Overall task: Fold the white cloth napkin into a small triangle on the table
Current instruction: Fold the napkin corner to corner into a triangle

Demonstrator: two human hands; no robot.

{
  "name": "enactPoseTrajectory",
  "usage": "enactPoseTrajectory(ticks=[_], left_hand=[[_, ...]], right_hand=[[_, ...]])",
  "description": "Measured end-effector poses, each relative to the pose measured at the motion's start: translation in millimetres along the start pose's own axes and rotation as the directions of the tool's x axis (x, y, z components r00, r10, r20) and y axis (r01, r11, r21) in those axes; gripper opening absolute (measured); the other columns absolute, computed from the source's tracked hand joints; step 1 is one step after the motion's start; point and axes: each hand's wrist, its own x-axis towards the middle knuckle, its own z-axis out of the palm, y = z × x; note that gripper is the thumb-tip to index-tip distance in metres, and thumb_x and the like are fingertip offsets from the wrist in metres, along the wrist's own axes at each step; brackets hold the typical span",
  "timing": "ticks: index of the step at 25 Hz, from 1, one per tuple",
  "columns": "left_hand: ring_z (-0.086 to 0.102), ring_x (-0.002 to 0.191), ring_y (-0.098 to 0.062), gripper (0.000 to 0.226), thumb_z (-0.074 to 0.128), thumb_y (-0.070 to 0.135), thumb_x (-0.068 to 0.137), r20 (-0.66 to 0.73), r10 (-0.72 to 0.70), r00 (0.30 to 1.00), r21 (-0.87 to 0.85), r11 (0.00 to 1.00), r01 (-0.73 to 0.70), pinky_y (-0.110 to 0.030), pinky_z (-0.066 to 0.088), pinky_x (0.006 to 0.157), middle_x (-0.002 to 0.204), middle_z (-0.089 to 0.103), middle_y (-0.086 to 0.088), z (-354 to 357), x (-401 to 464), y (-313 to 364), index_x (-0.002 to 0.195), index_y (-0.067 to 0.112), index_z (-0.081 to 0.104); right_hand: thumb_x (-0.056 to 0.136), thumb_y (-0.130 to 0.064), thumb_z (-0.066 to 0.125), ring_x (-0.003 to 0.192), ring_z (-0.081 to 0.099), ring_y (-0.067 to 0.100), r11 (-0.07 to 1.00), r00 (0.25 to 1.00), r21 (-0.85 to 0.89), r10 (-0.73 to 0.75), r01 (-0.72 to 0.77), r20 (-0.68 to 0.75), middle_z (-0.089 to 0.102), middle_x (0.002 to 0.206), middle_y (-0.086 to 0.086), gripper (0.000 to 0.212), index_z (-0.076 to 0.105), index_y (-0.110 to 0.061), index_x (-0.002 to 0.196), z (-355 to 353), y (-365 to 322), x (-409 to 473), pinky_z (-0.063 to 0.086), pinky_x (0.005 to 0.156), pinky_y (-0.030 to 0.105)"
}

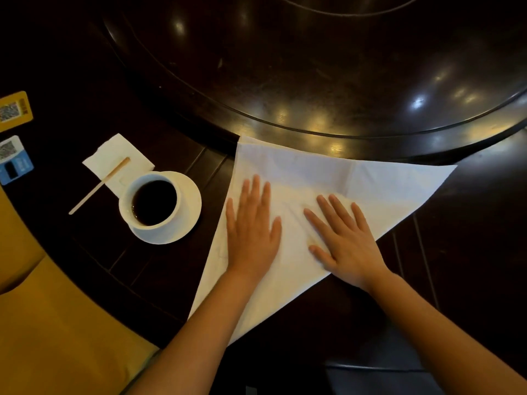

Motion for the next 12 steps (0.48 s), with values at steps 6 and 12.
enactPoseTrajectory(ticks=[6, 12], left_hand=[[0.024, 0.14, -0.026, 0.061, 0.017, 0.047, 0.092, 0.247, 0.16, 0.956, 0.194, 0.958, -0.211, -0.056, 0.012, 0.109, 0.153, 0.028, -0.01, 18.8, -32.5, 16.8, 0.147, 0.02, 0.018], [0.015, 0.142, -0.025, 0.06, 0.003, 0.049, 0.095, 0.395, 0.357, 0.846, 0.107, 0.897, -0.429, -0.055, 0.009, 0.107, 0.155, 0.02, -0.008, 18.7, -60.5, 29.6, 0.147, 0.023, 0.019]], right_hand=[[0.092, -0.056, 0.024, 0.143, -0.007, 0.021, 0.978, 0.977, 0.064, 0.203, -0.2, -0.059, 0.0, 0.157, 0.003, 0.065, 0.003, -0.03, 0.148, 14.8, -20.7, -49.9, -0.003, 0.114, 0.046], [0.092, -0.057, 0.019, 0.143, 0.003, 0.026, 0.932, 0.937, 0.156, 0.341, -0.327, -0.078, 0.008, 0.157, 0.007, 0.065, 0.015, -0.024, 0.148, 30.2, -46.0, -118.6, 0.006, 0.112, 0.051]])
